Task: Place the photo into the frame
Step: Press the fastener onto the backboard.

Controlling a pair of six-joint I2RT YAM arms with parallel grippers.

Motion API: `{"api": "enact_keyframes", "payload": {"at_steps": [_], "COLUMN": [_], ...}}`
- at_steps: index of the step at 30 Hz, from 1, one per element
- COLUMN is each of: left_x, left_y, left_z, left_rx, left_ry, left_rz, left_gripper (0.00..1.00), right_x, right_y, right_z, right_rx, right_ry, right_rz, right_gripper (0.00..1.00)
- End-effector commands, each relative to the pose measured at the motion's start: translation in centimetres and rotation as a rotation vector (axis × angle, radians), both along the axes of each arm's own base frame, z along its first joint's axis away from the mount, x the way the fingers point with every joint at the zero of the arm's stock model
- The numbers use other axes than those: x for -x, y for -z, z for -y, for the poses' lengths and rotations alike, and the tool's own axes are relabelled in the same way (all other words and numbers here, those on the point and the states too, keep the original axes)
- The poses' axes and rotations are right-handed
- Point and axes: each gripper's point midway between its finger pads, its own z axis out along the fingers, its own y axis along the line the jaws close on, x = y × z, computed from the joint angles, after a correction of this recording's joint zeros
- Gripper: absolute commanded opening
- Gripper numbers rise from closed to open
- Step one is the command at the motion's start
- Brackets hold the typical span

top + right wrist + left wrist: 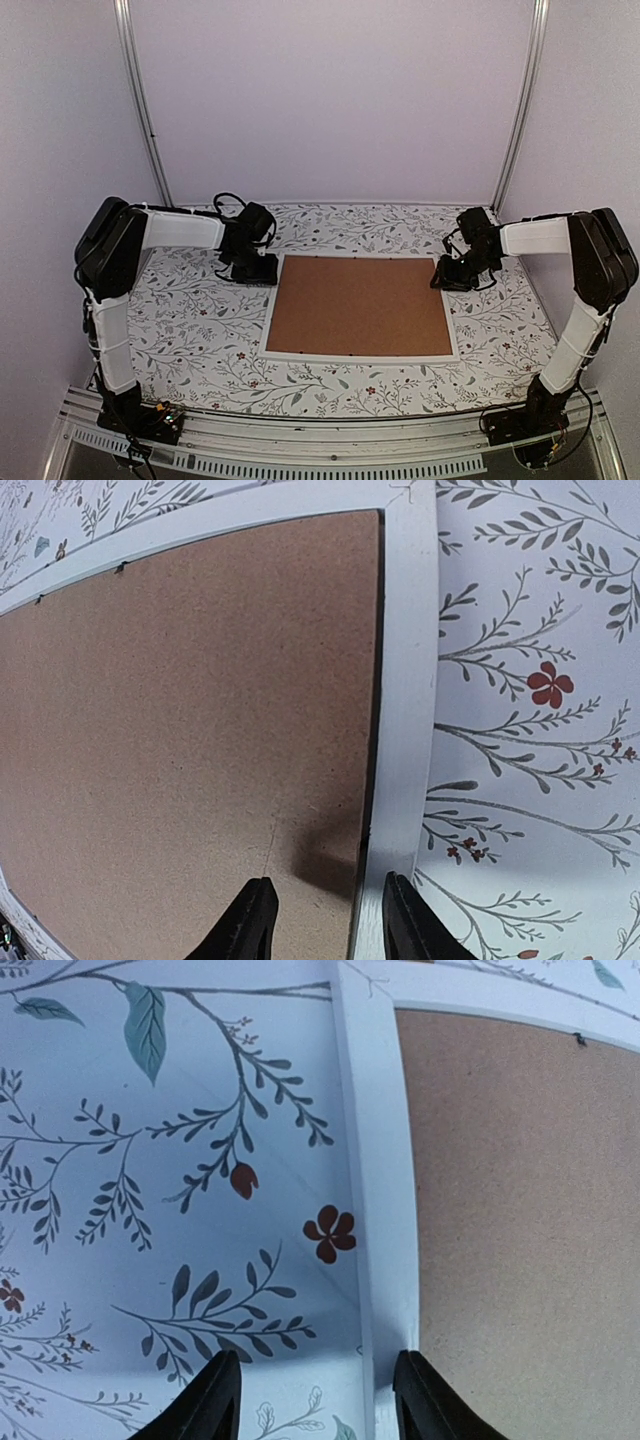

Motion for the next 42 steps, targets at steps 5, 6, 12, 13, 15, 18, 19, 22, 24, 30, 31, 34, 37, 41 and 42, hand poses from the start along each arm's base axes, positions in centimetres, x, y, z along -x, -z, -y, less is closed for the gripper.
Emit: {"api": "enact_keyframes", "payload": {"at_steps": [5, 6, 12, 13, 15, 18, 19, 22, 24, 30, 31, 34, 37, 41, 42], "left_x": [0.8, 0.9, 1.9, 2.1, 2.4, 3.1, 3.4, 4.4, 5.1, 6.7, 6.8, 6.7, 6.0, 5.0, 4.8], "left_y": [1.5, 1.5, 2.0, 2.1, 2.5, 3.3, 3.7, 4.6, 5.2, 7.0, 7.1, 7.0, 5.2, 1.4, 0.4], "left_z": [0.9, 1.2, 2.5, 2.6, 3.0, 3.4, 3.6, 4.2, 4.5, 4.2, 4.3, 4.1, 3.8, 4.1, 4.3], "left_rx": [-0.060, -0.063, -0.098, -0.104, -0.118, -0.147, -0.156, -0.173, -0.187, -0.278, -0.290, -0.332, -0.341, -0.297, -0.276], "left_ry": [0.031, 0.038, 0.073, 0.077, 0.085, 0.103, 0.109, 0.129, 0.139, 0.158, 0.166, 0.169, 0.151, 0.132, 0.131], "left_rz": [-0.026, -0.025, -0.035, -0.040, -0.044, -0.061, -0.069, -0.088, -0.102, -0.125, -0.121, -0.112, -0.064, 0.020, 0.040], "left_gripper": [0.54, 0.54, 0.54, 0.54, 0.53, 0.53, 0.53, 0.53, 0.53, 0.53, 0.53, 0.53, 0.53, 0.54, 0.54], "right_x": [3.4, 3.5, 3.9, 4.0, 4.1, 4.5, 4.5, 4.8, 4.8, 4.7, 4.7, 4.7, 4.7, 4.8, 4.8], "right_y": [2.9, 2.9, 3.3, 3.5, 3.8, 4.2, 4.3, 4.7, 4.9, 5.1, 5.1, 5.3, 5.4, 5.6, 5.6], "right_z": [0.8, 0.9, 0.4, 0.3, 0.2, 0.1, 0.1, 0.0, 0.0, -0.1, -0.2, -0.2, -0.1, 0.0, 0.1], "right_rx": [0.030, 0.030, -0.003, -0.008, -0.016, -0.025, -0.027, -0.031, -0.033, -0.032, -0.032, -0.031, -0.028, -0.022, -0.018], "right_ry": [-0.001, 0.001, -0.001, -0.001, 0.002, 0.004, 0.005, 0.002, 0.004, -0.001, -0.002, -0.004, -0.004, -0.003, -0.002], "right_rz": [-0.131, -0.132, -0.147, -0.152, -0.158, -0.167, -0.169, -0.179, -0.184, -0.188, -0.188, -0.191, -0.193, -0.197, -0.196], "right_gripper": [0.41, 0.41, 0.40, 0.40, 0.40, 0.39, 0.39, 0.38, 0.38, 0.38, 0.38, 0.38, 0.38, 0.38, 0.38]}}
